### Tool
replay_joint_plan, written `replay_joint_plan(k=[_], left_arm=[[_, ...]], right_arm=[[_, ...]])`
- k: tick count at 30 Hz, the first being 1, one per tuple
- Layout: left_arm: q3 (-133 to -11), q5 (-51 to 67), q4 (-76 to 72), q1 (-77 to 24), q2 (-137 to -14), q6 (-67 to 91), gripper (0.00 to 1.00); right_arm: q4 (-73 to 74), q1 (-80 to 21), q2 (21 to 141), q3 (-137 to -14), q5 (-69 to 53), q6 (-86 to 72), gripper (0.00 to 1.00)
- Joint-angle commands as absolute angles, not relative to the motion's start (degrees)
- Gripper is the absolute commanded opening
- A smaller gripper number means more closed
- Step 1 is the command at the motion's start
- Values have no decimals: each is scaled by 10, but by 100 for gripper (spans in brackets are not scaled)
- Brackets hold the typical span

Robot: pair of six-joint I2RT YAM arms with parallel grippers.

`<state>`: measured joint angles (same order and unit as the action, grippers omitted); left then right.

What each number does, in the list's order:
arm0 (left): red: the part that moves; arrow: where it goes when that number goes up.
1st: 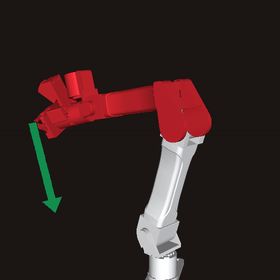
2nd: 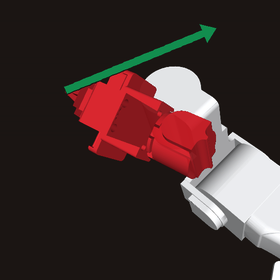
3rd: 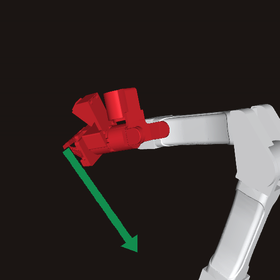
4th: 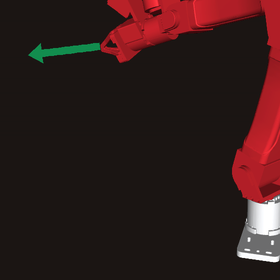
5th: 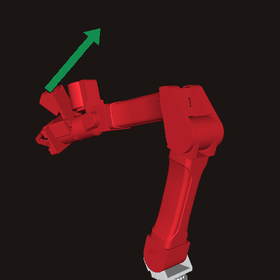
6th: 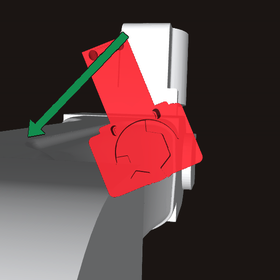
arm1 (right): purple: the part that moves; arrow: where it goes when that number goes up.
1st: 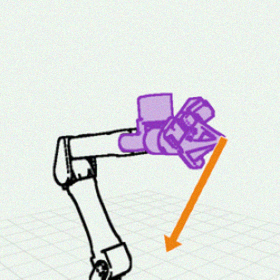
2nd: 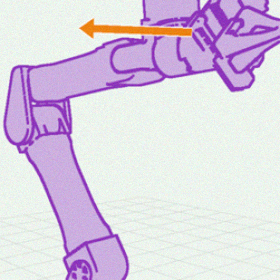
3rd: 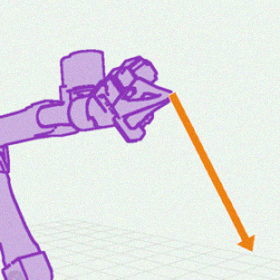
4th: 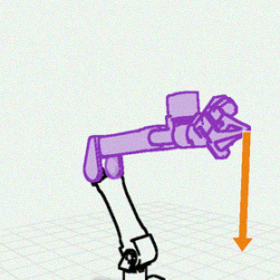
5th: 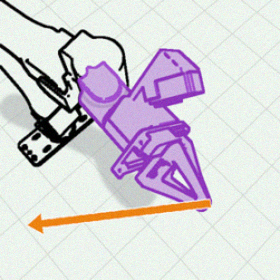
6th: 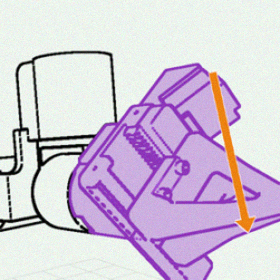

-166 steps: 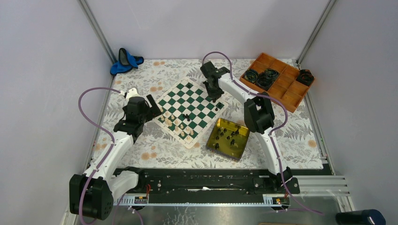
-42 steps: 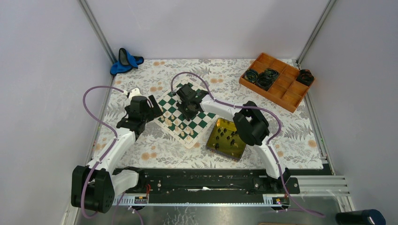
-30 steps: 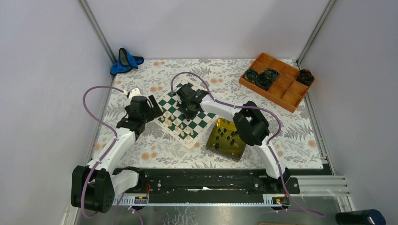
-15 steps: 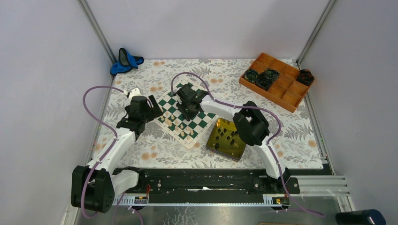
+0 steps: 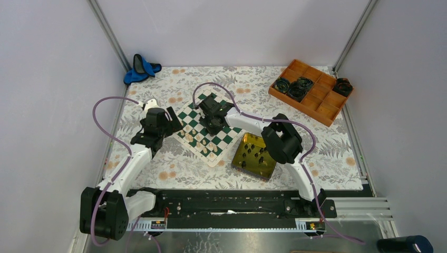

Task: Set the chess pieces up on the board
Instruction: Pick up the chess piece from the chessboard.

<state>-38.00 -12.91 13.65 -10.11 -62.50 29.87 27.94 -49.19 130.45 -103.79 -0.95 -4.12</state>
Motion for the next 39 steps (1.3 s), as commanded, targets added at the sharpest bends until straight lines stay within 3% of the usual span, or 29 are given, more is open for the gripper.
replay_joint_plan(k=[1,39], left_arm=[[-380,-124,103,-104,-617,298,99],[-373,-119,109,-104,-599,296,99]], right_arm=[[276,-499,1285,-1037,-3,-39,13],[299,-465,1218,-997,88,-48,9]])
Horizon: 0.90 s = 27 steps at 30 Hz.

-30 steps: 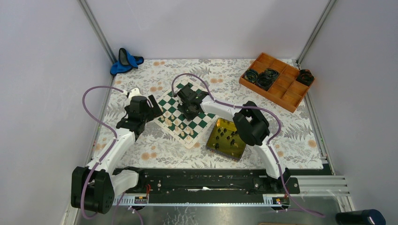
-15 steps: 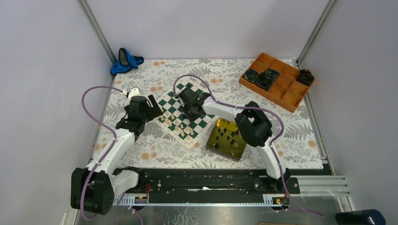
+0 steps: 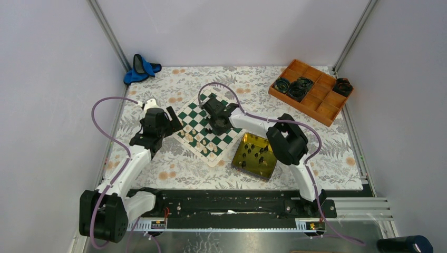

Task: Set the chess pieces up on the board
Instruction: Pick up the chess piece from the chessboard, then place the chess piece on the chessboard.

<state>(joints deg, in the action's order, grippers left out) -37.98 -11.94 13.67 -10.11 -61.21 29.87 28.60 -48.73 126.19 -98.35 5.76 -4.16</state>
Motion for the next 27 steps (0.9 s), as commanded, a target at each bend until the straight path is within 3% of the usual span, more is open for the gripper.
replay_joint_plan(k=[1,27], left_arm=[[-373,-120,109,-104,-598,295,99],[-370,-116,105,-105,-607,294,99]], right_arm=[[299,-458,1218,-999,89,-50,8],[311,-363,1279,-1048,101,-56,8]])
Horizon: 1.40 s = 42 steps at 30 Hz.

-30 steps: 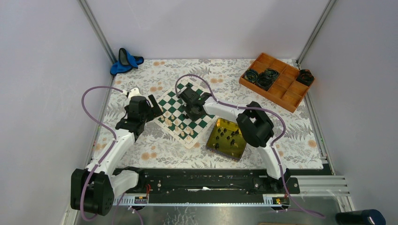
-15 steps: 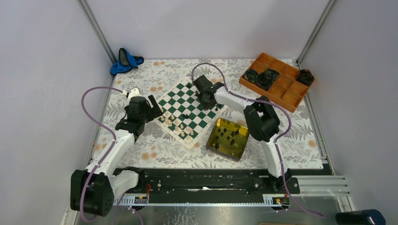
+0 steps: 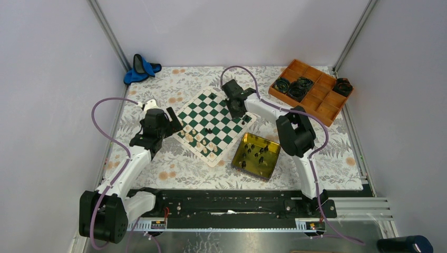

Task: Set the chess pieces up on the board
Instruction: Place the chess piece on the chessboard.

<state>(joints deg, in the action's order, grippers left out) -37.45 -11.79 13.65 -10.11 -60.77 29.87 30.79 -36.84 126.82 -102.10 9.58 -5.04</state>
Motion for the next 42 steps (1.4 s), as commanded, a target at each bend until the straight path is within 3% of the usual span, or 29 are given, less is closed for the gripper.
replay_joint_plan(k=[1,14,20,23,42], left_arm=[[-369,-116,105,-104,-607,294,99],[-369,-116,103,-105,-610,295,99],[-369,-115,102,-105,-612,295,99],[-370,-114,101,-105,-613,296,99],[-370,-118,98,-105,-620,293,99]], right_arm=[[313,-363,1281,-1049,101,-56,8],[308,-357,1293,-1046,92,-54,11],[305,-357,1290,-1045,87,-51,34],[302,-357,1284,-1044,86,-48,40],[319,-382,1198,-1058,98,-33,45]])
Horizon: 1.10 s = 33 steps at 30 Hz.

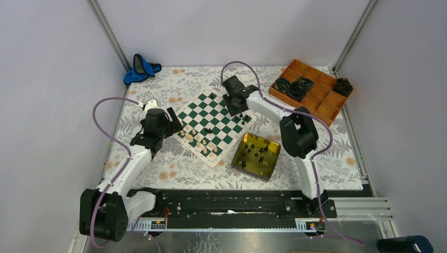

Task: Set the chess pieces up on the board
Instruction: Place the chess piece on the chessboard, then pick up the chess piece from the chessboard.

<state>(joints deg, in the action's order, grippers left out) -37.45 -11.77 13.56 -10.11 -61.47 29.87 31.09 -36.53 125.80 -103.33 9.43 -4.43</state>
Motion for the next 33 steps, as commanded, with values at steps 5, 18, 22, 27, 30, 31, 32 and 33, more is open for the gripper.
replay_joint_plan(k=[5,18,22,27,30,31,32,33], left_arm=[[-370,-119,98,-104,-621,293,99],[-367,-120,95,-105,-623,297,99],[-366,-120,95,-104,-622,298,99],[-365,-119,95,-105,-624,299,99],[-364,-118,96,-105,-624,299,99],[-365,-117,96,-104,-624,300,99],[-365,-117,96,-104,-623,299,99],[-365,-118,97,-105,-623,298,99]], right_arm=[[319,-415,1188,-1052,86,-25,51],[305,-480,1223,-1064,22,-10,64],[304,-482,1236,-1070,11,-9,65],[293,-483,1249,-1068,2,-9,65],[287,-483,1257,-1073,1,-9,65],[286,-483,1260,-1075,1,-8,65],[284,-483,1264,-1078,1,-8,65],[283,-483,1268,-1081,1,-8,65]])
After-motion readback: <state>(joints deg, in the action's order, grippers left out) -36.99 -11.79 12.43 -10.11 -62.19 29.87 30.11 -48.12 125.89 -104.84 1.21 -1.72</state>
